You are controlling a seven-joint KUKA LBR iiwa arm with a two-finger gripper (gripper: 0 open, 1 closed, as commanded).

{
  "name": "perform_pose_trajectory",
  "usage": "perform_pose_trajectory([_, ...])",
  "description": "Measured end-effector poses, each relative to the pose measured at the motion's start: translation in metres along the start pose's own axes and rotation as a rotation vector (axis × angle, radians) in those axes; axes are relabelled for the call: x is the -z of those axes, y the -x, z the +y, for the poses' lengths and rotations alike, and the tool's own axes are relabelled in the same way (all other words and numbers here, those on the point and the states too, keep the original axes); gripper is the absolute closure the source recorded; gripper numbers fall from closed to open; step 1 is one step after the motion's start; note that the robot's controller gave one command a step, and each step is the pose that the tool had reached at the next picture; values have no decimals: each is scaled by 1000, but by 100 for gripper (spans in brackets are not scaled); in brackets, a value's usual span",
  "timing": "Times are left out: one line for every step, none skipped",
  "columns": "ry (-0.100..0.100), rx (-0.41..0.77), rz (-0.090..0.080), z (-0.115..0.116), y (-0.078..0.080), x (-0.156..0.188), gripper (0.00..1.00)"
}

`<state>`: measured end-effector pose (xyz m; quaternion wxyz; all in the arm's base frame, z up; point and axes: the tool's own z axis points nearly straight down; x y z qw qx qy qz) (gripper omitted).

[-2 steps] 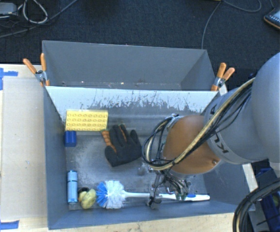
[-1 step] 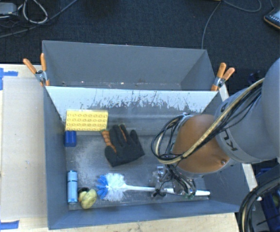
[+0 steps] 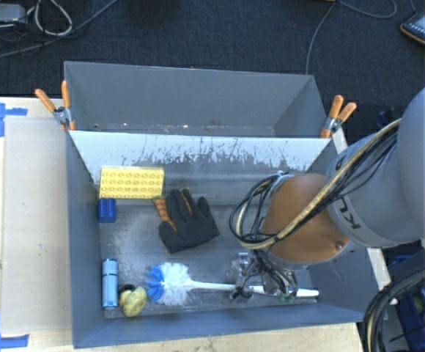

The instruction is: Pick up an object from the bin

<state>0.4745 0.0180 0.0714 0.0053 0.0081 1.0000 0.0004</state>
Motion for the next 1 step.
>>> perform_pose_trajectory([0, 0, 12, 0, -3, 27, 100])
